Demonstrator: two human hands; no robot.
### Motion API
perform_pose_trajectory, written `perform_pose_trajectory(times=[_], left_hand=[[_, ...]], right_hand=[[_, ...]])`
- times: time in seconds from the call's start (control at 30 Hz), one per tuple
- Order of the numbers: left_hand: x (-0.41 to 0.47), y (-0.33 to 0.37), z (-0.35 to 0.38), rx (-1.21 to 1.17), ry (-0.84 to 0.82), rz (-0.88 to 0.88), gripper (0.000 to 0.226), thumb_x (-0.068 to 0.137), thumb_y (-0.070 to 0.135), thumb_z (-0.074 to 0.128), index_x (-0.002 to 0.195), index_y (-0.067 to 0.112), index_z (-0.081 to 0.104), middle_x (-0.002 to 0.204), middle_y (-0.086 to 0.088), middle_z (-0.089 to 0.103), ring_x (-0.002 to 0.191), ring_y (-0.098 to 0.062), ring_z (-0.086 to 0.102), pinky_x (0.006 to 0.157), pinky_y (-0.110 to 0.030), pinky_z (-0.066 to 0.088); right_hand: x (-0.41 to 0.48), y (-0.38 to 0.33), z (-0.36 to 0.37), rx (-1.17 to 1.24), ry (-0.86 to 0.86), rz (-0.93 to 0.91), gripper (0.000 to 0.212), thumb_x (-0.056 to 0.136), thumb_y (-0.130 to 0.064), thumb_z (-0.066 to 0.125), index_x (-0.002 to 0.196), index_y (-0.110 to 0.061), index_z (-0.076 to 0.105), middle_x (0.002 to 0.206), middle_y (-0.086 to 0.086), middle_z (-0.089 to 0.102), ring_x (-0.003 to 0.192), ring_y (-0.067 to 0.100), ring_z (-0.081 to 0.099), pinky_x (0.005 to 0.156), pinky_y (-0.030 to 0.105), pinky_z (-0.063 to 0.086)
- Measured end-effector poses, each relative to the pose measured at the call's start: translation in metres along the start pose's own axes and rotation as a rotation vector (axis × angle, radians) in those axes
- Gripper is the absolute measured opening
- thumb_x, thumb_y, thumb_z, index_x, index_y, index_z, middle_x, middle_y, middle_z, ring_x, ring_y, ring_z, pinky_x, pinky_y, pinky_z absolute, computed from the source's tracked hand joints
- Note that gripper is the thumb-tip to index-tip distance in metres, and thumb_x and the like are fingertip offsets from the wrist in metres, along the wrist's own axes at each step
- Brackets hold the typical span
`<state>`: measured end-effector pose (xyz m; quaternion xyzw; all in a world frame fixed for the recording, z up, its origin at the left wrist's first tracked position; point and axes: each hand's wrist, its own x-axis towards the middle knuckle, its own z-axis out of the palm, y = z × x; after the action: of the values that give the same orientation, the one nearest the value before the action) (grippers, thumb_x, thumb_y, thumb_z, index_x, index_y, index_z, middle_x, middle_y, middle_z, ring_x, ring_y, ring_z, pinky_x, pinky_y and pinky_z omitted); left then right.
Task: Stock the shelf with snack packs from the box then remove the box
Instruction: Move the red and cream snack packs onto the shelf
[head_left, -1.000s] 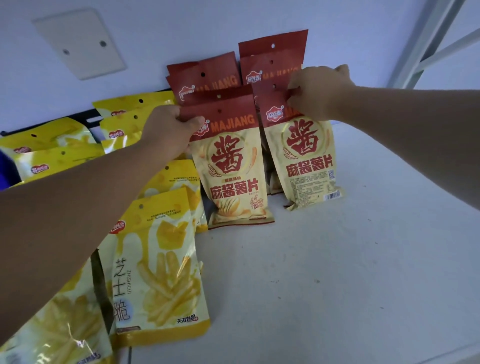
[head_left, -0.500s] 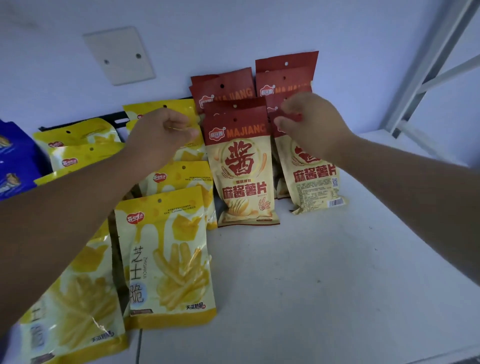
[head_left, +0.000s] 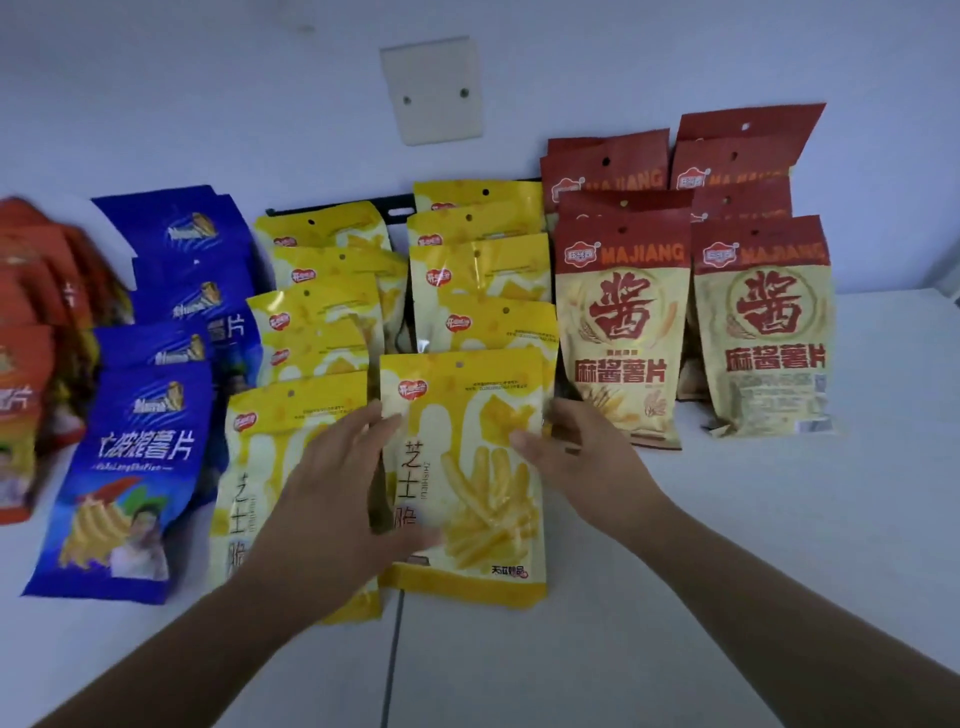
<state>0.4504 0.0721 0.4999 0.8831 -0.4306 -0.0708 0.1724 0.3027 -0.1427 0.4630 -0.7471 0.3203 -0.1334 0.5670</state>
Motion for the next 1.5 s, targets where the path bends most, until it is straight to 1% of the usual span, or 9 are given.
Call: perform_pose_trajectory(times=[0.1,0.3,0.47,0.73,0.83,0.97,1.17,1.27,1.5], left_hand=[[-0.014,-0.012,0.021,0.082,-0.078,0.068,0.122,0.057,0.088,0.061,0.157,0.038,0.012,0.163,0.022,0.000,0.151,-0.008,0.005,0.122,-0.038,0.017],[-0.001,-0.011,0.042,0.187,-0.009,0.172,0.110,0.068,0.081,0.052,0.157,0.024,0.020,0.164,0.008,0.015,0.149,-0.012,0.006,0.122,-0.039,0.001],[0.013,-0.012,0.049,0.177,0.033,0.204,0.106,0.073,0.069,0.065,0.158,0.025,0.020,0.165,0.008,0.017,0.151,-0.011,0.012,0.124,-0.034,0.000],[0.036,-0.002,0.053,0.199,0.072,0.219,0.105,0.072,0.063,0.073,0.156,0.020,0.027,0.163,0.001,0.026,0.150,-0.014,0.022,0.124,-0.034,0.003],[0.034,-0.001,0.056,0.195,0.078,0.225,0.105,0.073,0.061,0.071,0.157,0.019,0.024,0.165,0.000,0.022,0.152,-0.015,0.021,0.124,-0.039,0.007],[0.029,-0.003,0.057,0.191,0.092,0.227,0.104,0.075,0.062,0.068,0.158,0.020,0.020,0.166,0.001,0.018,0.152,-0.015,0.019,0.123,-0.040,0.007],[0.024,-0.009,0.056,0.182,0.123,0.234,0.101,0.076,0.067,0.063,0.157,0.024,0.020,0.165,0.004,0.019,0.152,-0.014,0.018,0.125,-0.037,0.004],[0.014,-0.014,0.045,0.152,0.147,0.238,0.096,0.078,0.068,0.060,0.156,0.025,0.024,0.163,0.004,0.022,0.150,-0.017,0.019,0.121,-0.041,0.014],[-0.053,-0.077,0.006,-0.010,0.217,-0.113,0.092,0.072,0.066,0.074,0.150,0.038,0.032,0.158,0.018,0.022,0.145,-0.010,0.016,0.110,-0.048,0.033]], right_hand=[[0.005,0.001,0.010,0.065,-0.010,0.016,0.049,0.077,-0.057,0.079,0.118,-0.033,0.063,0.112,-0.020,0.071,0.105,-0.004,0.065,0.092,0.027,0.055],[0.018,0.006,0.019,0.181,-0.033,0.063,0.097,0.057,-0.055,0.094,0.139,-0.025,0.050,0.122,-0.008,0.071,0.108,0.010,0.070,0.090,0.041,0.060],[0.030,0.001,0.019,0.156,0.047,0.002,0.074,0.076,-0.030,0.086,0.140,-0.031,0.049,0.122,-0.010,0.069,0.107,0.008,0.069,0.089,0.038,0.061],[0.054,-0.020,0.007,0.088,0.082,-0.076,0.049,0.085,-0.025,0.076,0.128,-0.037,0.055,0.111,-0.015,0.072,0.100,0.004,0.070,0.095,0.043,0.057],[0.041,-0.018,0.006,0.007,0.132,-0.128,0.055,0.081,-0.035,0.080,0.127,-0.045,0.052,0.122,-0.016,0.067,0.113,0.006,0.065,0.096,0.041,0.056],[-0.003,-0.009,0.017,-0.357,0.299,-0.290,0.079,0.077,-0.042,0.082,0.143,-0.031,0.041,0.142,-0.017,0.042,0.134,0.005,0.039,0.107,0.027,0.037],[-0.026,0.000,0.033,-0.520,0.264,-0.438,0.070,0.074,-0.039,0.080,0.136,-0.026,0.050,0.144,-0.011,0.037,0.136,0.014,0.037,0.110,0.039,0.039],[-0.030,0.000,0.034,-0.548,0.235,-0.462,0.068,0.076,-0.042,0.078,0.136,-0.025,0.050,0.144,-0.010,0.038,0.136,0.016,0.039,0.110,0.043,0.041],[-0.047,-0.003,0.054,-0.533,0.162,-0.550,0.058,0.081,-0.048,0.070,0.131,-0.024,0.053,0.138,-0.010,0.043,0.131,0.010,0.038,0.105,0.032,0.035]])
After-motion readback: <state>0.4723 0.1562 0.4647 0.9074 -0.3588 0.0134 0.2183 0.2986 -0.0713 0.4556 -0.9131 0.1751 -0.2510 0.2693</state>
